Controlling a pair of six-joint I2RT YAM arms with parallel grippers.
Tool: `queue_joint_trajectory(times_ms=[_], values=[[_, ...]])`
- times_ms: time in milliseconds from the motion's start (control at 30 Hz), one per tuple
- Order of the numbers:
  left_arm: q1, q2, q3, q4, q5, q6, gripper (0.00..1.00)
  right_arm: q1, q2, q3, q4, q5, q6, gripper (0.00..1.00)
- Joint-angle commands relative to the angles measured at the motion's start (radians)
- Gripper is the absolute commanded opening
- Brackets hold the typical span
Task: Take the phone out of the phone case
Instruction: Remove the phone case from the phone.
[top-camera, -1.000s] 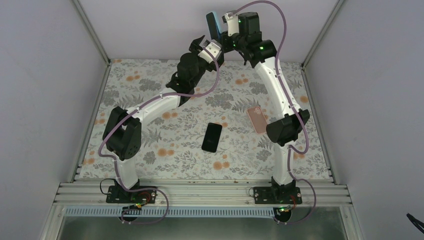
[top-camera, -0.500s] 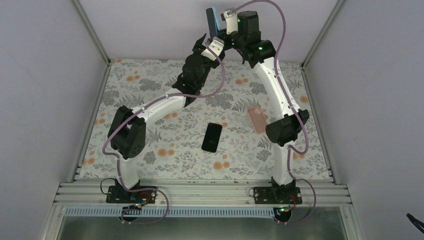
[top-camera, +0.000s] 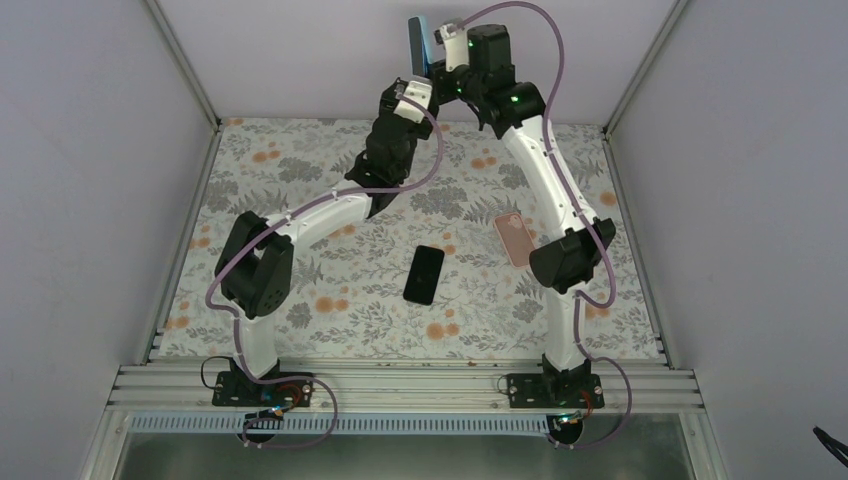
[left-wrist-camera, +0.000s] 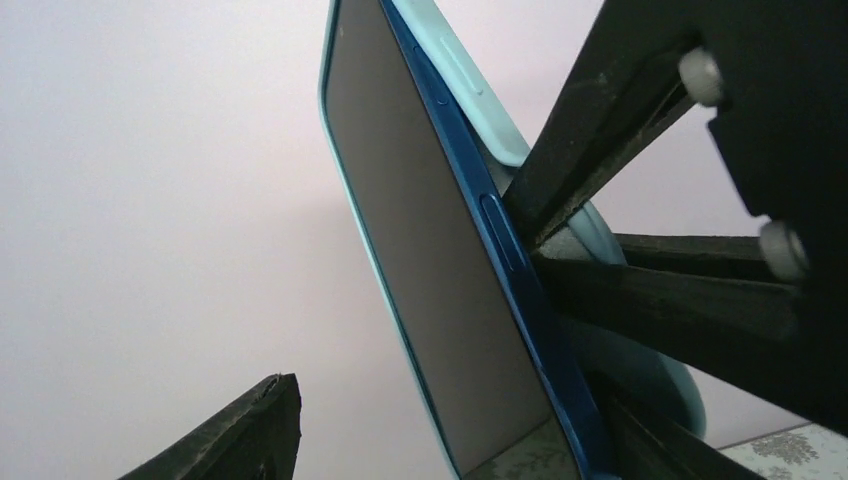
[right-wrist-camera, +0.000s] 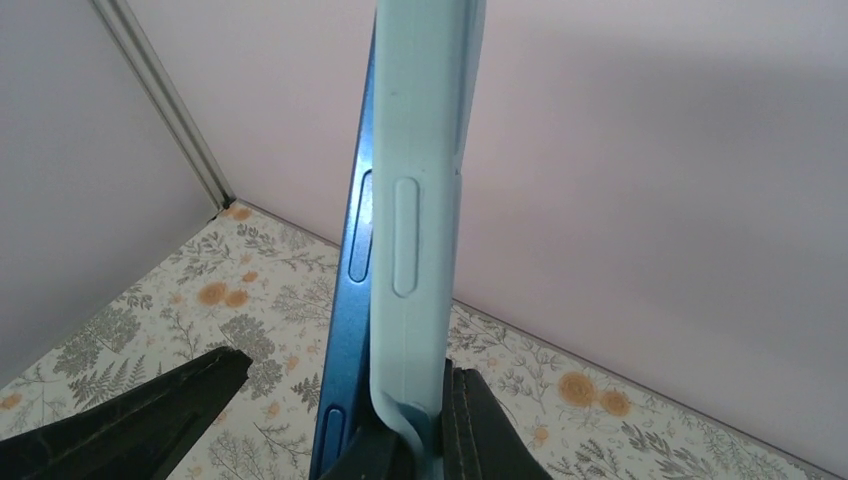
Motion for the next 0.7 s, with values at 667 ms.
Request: queue_joint_trajectory(times_ms=[667], values=[[0.119,0.139,0.344,-0.435,0.135,-0.287,0.30,-0.012,-0.131,-0.013,0.004,-0.163,0.038,0.03]])
